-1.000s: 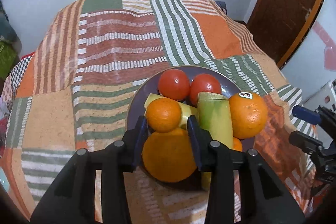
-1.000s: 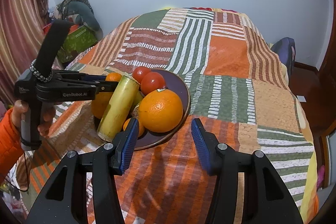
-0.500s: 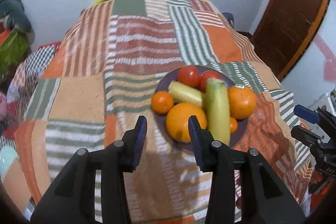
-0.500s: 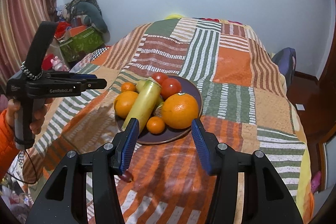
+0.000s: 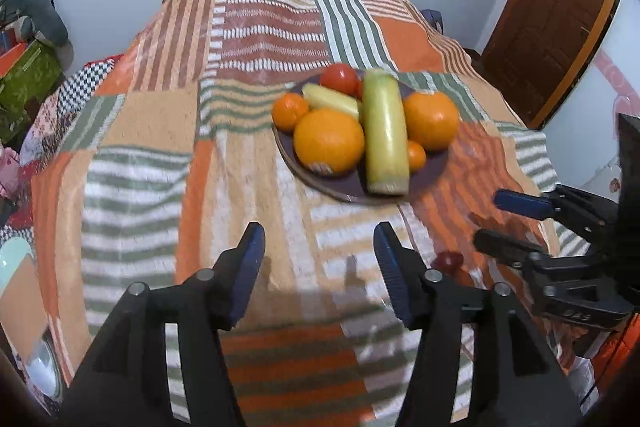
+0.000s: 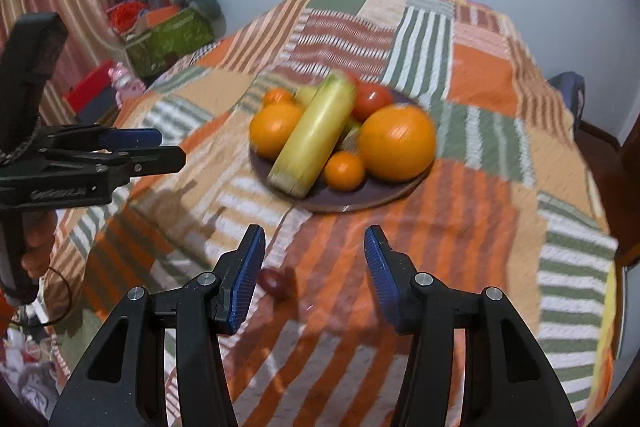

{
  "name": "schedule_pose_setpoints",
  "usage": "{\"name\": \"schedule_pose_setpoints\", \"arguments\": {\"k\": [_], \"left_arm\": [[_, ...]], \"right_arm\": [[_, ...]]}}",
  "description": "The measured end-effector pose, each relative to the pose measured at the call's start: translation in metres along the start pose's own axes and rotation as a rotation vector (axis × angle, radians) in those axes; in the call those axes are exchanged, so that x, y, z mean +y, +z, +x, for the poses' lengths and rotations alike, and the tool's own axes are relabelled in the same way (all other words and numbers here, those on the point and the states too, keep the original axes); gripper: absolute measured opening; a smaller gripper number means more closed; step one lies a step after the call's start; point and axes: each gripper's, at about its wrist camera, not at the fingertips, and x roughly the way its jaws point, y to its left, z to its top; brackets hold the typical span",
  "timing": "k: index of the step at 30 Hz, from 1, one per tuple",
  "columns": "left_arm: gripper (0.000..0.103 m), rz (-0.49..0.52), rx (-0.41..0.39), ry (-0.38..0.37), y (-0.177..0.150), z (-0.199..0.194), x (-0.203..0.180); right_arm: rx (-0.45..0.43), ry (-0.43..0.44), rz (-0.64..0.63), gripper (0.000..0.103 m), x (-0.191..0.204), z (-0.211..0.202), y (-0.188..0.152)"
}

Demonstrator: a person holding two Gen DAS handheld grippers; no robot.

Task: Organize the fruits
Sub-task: 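Grasp a dark red date with the left tool while the right tool grasps another date, then lower both dates onto the plate rim and open both tools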

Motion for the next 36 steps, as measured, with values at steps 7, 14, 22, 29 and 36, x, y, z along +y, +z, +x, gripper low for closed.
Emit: {"name": "schedule_pose_setpoints", "arguments": {"k": [7,14,22,29,36], "left_arm": [[0.057,0.017,0.048,-0.031,-0.025,0.004,-0.01],[0.049,0.027,0.075,-0.077,-0.035,0.007,-0.021],[0.04,0.064,0.089,-0.129,-0.039,0.006,-0.047],[0.034,0.086,0.13,-0.183,-0.047,0.015,-0.071],[0.02,0.104,0.149,-0.158,-0.053,0.026,-0.08]], "right_arm": [[0.091,0.041,-0.03,0.036,0.013,0.02,-0.015],[0.115,0.051,-0.036,0.023,0.014,0.029,-0.018],[0.062,0.035,-0.012,0.022,0.008,0.004,-0.02],[0.001,-0.008,0.0,0.022,-0.002,-0.032,-0.025],[-0.014,-0.014,0.016,0.022,-0.005,-0.043,-0.031]]}}
